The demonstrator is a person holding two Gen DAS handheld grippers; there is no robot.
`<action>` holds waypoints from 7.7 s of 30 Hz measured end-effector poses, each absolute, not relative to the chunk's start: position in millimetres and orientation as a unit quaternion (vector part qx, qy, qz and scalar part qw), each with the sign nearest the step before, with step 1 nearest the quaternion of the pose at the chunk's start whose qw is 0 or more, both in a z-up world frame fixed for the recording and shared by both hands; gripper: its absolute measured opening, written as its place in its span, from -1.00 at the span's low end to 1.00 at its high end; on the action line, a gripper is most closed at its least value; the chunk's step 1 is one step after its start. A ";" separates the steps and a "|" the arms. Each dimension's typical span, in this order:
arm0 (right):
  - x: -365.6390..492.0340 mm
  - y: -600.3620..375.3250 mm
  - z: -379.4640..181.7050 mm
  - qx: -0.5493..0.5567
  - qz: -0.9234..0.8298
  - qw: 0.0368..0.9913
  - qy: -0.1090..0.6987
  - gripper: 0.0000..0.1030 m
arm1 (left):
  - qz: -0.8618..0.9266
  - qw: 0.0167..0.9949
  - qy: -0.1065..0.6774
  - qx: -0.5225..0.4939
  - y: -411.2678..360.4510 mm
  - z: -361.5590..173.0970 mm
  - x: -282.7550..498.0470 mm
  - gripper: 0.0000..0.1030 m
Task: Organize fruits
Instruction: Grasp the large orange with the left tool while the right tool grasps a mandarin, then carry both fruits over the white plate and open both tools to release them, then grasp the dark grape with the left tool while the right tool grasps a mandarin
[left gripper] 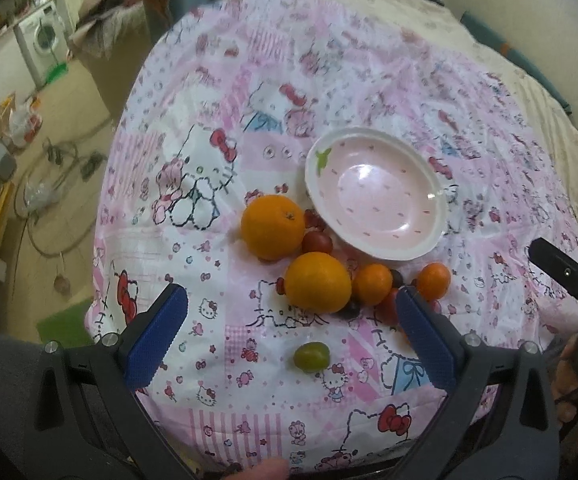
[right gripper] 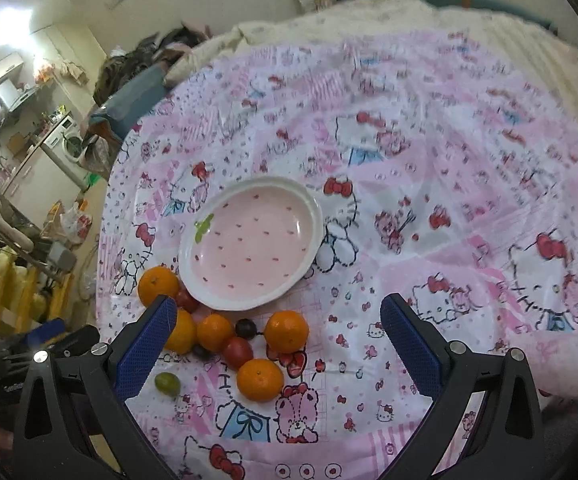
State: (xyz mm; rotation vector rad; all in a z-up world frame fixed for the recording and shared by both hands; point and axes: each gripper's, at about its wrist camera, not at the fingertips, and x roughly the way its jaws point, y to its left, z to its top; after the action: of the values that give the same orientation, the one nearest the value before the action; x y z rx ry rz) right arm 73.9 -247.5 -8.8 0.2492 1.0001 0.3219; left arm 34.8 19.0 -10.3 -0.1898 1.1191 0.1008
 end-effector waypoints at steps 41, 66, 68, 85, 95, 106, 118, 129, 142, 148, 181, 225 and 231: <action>121.3 -256.7 -76.1 0.163 0.146 0.774 0.595 0.39 | 0.029 0.737 0.651 -0.182 7.0 -104.6 86.2 0.03; 116.1 -213.0 -115.7 0.092 0.193 0.739 0.638 -0.16 | 0.041 0.772 0.615 -0.154 10.6 -78.5 78.5 0.02; 115.2 -218.0 -111.4 0.096 0.192 0.745 0.631 -0.16 | 0.039 0.774 0.613 -0.153 11.2 -77.9 77.3 0.02; 120.2 -272.0 -58.7 0.176 0.162 0.798 0.553 -0.16 | 0.009 0.830 0.551 -0.087 -5.3 -13.2 84.9 0.02; 147.3 -265.2 -17.8 0.163 0.197 0.835 0.487 -0.16 | 0.020 0.838 0.542 -0.060 8.9 -1.7 130.4 0.02; 202.5 -251.5 -32.8 0.146 0.216 0.823 0.504 -0.16 | 0.011 0.828 0.557 -0.055 5.8 -23.2 175.8 0.02; 247.3 -219.0 -81.8 0.129 0.232 0.781 0.566 -0.15 | 0.023 0.811 0.580 -0.078 17.7 -55.5 204.8 0.02; 263.1 -175.2 -124.5 0.058 0.236 0.748 0.618 -0.11 | 0.031 0.805 0.583 -0.104 30.2 -53.4 209.2 0.02; 265.1 -186.7 -109.7 0.088 0.230 0.761 0.600 0.26 | 0.025 0.801 0.589 -0.106 23.1 -61.4 210.7 0.02; 259.5 -227.4 -89.2 0.133 0.195 0.779 0.581 0.26 | 0.000 0.795 0.597 -0.106 1.4 -73.1 226.6 0.02; 254.9 -276.4 -59.5 0.184 0.171 0.793 0.555 0.26 | -0.028 0.784 0.603 -0.144 -21.1 -76.4 233.8 0.62; 124.7 -266.9 -57.1 0.200 0.184 0.775 0.570 0.27 | -0.113 0.743 0.653 0.092 -60.8 -120.6 87.5 -0.31; 125.7 -263.1 -57.2 0.194 0.188 0.776 0.570 0.26 | -0.111 0.738 0.658 0.102 -66.6 -125.5 87.9 -0.63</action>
State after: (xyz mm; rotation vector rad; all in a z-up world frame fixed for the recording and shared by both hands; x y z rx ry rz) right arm 125.7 -263.1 -57.2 0.4193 1.2343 0.4076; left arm 87.9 -66.6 -125.5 0.2231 1.4440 -0.2439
